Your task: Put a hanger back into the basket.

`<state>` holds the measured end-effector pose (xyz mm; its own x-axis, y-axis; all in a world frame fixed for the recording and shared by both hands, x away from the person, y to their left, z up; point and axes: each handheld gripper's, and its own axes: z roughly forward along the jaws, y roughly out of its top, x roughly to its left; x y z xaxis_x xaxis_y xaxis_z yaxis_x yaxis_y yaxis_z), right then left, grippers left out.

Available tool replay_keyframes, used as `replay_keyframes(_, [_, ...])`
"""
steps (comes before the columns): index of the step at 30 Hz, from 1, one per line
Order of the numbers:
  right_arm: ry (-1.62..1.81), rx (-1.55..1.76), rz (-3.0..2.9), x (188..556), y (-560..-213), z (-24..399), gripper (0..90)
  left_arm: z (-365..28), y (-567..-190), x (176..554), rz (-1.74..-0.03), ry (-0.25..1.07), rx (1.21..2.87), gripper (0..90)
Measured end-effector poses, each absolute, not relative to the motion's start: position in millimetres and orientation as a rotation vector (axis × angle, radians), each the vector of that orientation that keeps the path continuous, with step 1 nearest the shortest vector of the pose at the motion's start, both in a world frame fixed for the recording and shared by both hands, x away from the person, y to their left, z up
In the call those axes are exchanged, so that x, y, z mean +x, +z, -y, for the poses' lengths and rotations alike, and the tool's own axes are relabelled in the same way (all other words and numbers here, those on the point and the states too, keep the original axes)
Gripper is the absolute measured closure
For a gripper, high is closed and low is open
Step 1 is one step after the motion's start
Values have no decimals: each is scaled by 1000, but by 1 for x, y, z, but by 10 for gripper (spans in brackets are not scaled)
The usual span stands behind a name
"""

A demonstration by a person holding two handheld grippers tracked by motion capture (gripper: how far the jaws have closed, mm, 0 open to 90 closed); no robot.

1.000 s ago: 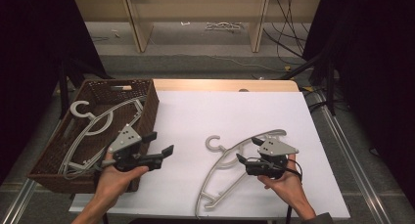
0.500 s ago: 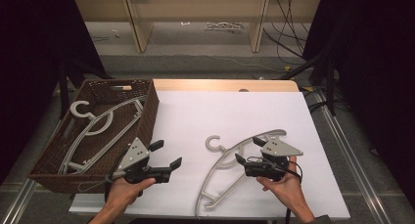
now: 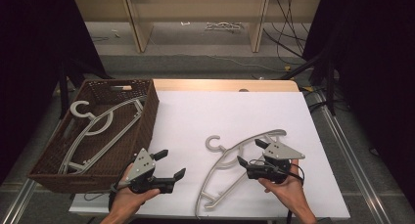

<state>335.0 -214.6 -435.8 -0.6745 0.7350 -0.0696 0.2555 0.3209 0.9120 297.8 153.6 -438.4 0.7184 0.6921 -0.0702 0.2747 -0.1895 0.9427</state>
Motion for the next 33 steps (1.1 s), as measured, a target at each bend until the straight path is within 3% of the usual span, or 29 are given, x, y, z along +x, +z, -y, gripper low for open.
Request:
replay_keyframes(9, [1236, 815, -2207, 350, -440, 213, 220, -149, -441, 294, -739, 441, 1793, 165])
replay_keyframes(17, [1089, 755, -2340, 387, -443, 206, 265, -147, -444, 292, -711, 444, 1826, 166])
replay_keyframes(25, [959, 664, -2470, 425, -445, 199, 346, -149, -444, 294, -715, 439, 1830, 171])
replay_keyframes(33, [886, 591, -2547, 439, -449, 195, 405, -149, -445, 295, -708, 435, 1836, 173])
